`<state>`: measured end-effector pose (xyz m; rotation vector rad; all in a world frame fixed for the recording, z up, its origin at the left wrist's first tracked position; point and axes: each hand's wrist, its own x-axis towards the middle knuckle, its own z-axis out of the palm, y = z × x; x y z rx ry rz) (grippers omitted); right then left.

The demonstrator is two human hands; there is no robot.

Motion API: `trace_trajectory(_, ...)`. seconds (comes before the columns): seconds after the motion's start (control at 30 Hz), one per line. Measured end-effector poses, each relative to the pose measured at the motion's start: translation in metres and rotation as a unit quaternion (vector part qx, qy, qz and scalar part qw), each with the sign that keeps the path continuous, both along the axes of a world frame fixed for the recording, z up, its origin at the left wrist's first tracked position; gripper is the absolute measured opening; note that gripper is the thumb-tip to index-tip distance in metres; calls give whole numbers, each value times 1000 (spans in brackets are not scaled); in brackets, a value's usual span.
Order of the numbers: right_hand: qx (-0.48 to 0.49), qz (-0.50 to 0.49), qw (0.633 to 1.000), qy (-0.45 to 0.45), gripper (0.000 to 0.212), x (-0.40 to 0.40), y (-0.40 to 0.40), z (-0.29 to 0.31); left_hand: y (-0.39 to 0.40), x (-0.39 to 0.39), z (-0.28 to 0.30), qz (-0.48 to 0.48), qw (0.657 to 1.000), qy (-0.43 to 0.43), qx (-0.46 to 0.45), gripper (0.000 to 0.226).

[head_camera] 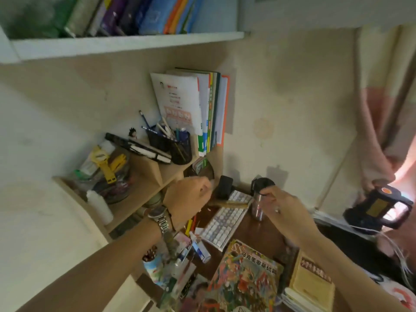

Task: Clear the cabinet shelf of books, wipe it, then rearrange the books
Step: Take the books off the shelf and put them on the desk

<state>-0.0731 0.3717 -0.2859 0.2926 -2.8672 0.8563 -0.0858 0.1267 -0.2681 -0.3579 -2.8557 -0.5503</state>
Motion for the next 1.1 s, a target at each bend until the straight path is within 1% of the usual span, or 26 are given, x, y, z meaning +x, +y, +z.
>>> trace_trajectory(0.07, -29, 18, 999, 39, 20, -4, -10, 31, -8, 2, 31, 9, 999, 49, -11, 19)
trace_trajectory(0.2, -80, 58, 991, 89, 18, -5, -32, 89, -23, 12, 91, 32, 992, 120, -8, 22)
trace_trajectory(0.43, -106, 108, 973, 177, 19, -7, -71, 179, -39, 28, 181, 57, 980, 191, -13, 19)
trace_trajectory(0.6, -128, 142, 954, 233, 15, -17, -92, 230, -51, 35, 235, 92, 959, 266, -10, 17)
trace_trajectory(0.73, -140, 165, 941, 260, 15, -27, -110, 262, -59, 30, 272, 113, 937, 331, 3, 15)
trace_trajectory(0.83, -149, 180, 939, 251, 10, -35, -121, 282, -65, 21, 296, 148, 919, 365, 9, 15)
trace_trajectory(0.9, -151, 190, 936, 255, 10, -39, -127, 293, -69, 10, 307, 168, 908, 384, 7, 18)
trace_trajectory(1.0, -166, 192, 931, 264, 17, -47, -133, 305, -74, -9, 320, 191, 902, 387, 3, 28)
trace_trajectory(1.1, -184, 194, 927, 262, 17, -56, -137, 310, -80, -27, 325, 223, 897, 381, -1, 36)
